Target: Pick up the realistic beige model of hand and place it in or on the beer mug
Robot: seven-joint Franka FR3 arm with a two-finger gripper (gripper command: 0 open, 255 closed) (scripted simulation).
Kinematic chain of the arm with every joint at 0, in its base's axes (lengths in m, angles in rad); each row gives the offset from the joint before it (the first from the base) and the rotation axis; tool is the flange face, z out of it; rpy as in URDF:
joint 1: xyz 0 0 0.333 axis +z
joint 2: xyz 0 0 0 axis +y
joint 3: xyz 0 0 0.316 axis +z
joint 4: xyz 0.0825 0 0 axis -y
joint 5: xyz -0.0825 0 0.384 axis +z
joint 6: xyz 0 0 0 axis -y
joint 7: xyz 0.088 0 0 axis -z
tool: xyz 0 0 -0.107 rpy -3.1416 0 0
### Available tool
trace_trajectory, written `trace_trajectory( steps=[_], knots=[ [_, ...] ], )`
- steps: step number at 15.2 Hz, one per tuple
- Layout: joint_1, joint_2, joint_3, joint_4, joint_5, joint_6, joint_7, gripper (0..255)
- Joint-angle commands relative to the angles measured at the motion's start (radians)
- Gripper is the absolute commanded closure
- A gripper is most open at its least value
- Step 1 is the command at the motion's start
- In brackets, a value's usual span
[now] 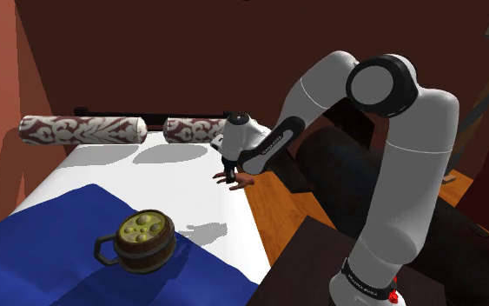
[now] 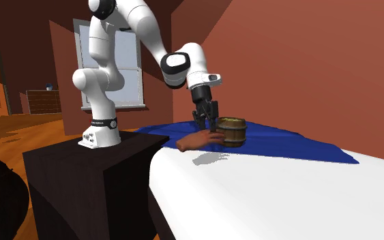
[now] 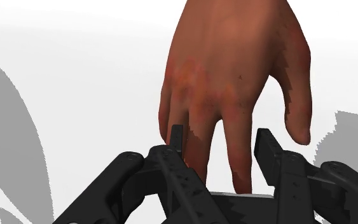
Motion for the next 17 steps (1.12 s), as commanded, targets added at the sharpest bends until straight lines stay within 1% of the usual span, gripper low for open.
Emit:
trace_trajectory(
  steps=[1,9,17],
  knots=[
    [-0.005,-0.022,0.010,0.005,0.030,-0.025,-0.029,255],
    [-0.012,-0.103,0.032,0.018,0.117,-0.111,-0.114,255],
    [-0.011,-0.173,0.043,0.048,0.185,-0.204,-0.183,255]
  ],
)
